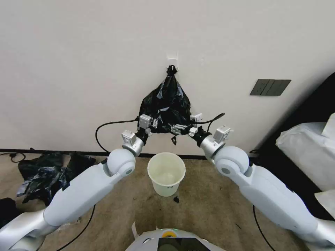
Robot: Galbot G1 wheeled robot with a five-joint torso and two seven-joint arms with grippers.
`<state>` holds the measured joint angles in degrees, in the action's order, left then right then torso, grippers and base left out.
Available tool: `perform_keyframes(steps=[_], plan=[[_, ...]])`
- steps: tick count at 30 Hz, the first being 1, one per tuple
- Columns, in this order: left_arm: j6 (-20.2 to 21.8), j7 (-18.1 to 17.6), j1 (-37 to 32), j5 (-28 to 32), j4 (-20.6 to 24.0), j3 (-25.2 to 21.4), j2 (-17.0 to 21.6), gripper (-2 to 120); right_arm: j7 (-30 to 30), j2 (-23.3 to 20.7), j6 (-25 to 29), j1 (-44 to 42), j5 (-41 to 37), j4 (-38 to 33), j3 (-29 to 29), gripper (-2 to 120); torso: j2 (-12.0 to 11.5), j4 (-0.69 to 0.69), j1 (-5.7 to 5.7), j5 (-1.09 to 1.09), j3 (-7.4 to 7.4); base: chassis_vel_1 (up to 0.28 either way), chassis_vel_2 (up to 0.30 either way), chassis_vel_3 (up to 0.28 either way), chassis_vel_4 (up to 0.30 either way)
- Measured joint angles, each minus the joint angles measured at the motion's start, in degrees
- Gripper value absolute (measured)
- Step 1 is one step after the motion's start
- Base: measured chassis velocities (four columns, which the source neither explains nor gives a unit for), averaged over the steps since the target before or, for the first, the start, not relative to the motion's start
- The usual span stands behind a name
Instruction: Place a trash bag onto the trash bin.
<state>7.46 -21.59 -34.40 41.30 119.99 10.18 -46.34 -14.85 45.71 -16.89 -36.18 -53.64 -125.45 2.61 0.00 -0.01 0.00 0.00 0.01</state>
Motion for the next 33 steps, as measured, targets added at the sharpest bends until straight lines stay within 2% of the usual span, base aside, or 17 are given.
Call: perform_keyframes(steps=[5,9,10,14,15,19,20,23,24,27,29,33], plan=[[-0.04,0.20,0.00,-0.03,0.28,0.11,0.08,0,-1.32,-0.03,-0.02,3.21,-1.67,1.65,1.76,86,0.00,0.01,0.00,0.00,0.00,0.000,0.000,0.000,0.000],[-0.14,0.25,-0.15,0.12,0.41,0.07,0.28,0,-2.43,-0.58,-0.56,5.54,-1.82,3.54,3.21,69,0.00,0.01,0.00,0.00,-0.01,0.000,0.000,0.000,0.000],[-0.14,0.25,-0.15,0.12,0.41,0.07,0.28,0,-2.43,-0.58,-0.56,5.54,-1.82,3.54,3.21,69,0.00,0.01,0.00,0.00,-0.01,0.000,0.000,0.000,0.000],[-0.20,0.26,0.26,0.34,0.46,0.04,0.25,0,-2.87,-1.54,-1.71,6.50,-1.91,4.39,3.89,51,0.00,0.00,0.00,0.00,-0.01,0.000,0.000,0.000,0.000],[-0.20,0.26,0.26,0.34,0.46,0.04,0.25,0,-2.87,-1.54,-1.71,6.50,-1.91,4.39,3.89,51,0.00,0.00,0.00,0.00,-0.01,0.000,0.000,0.000,0.000],[-0.21,0.25,0.44,0.47,0.33,0.04,-0.12,0,-2.99,-2.59,-2.41,6.85,-1.90,4.42,4.34,32,0.00,0.00,0.00,0.00,0.00,0.000,0.000,0.000,0.000],[-0.21,0.25,0.44,0.47,0.33,0.04,-0.12,0,-2.99,-2.59,-2.41,6.85,-1.90,4.42,4.34,32,0.00,0.00,0.00,0.00,0.00,0.000,0.000,0.000,0.000],[-0.24,0.21,0.29,0.52,0.14,-0.24,-0.31,0,-2.95,-3.03,-2.49,5.94,-1.90,3.86,3.78,18,0.00,0.01,0.00,0.00,-0.01,0.000,0.000,0.000,0.000],[-0.24,0.21,0.29,0.52,0.14,-0.24,-0.31,0,-2.95,-3.03,-2.49,5.94,-1.90,3.86,3.78,18,0.00,0.01,0.00,0.00,-0.01,0.000,0.000,0.000,0.000],[-0.29,0.18,0.02,0.83,0.14,-0.62,-0.31,0,-2.92,-3.11,-2.16,4.88,-1.94,3.31,2.55,4,0.00,0.00,0.00,0.00,-0.01,0.000,0.000,0.000,0.000],[-0.32,0.17,-0.24,0.91,0.14,-0.90,-0.37,0,-2.90,-2.86,-1.64,4.13,-2.01,2.93,1.76,0,0.00,0.00,0.00,0.00,-0.01,0.000,0.000,0.000,0.000],[-0.67,0.16,-1.93,0.99,0.29,-2.27,-0.60,0,-2.78,-1.32,0.17,0.38,-2.64,1.06,-1.79,0,0.00,0.00,0.00,0.00,-0.01,0.000,0.000,0.000,0.000]])
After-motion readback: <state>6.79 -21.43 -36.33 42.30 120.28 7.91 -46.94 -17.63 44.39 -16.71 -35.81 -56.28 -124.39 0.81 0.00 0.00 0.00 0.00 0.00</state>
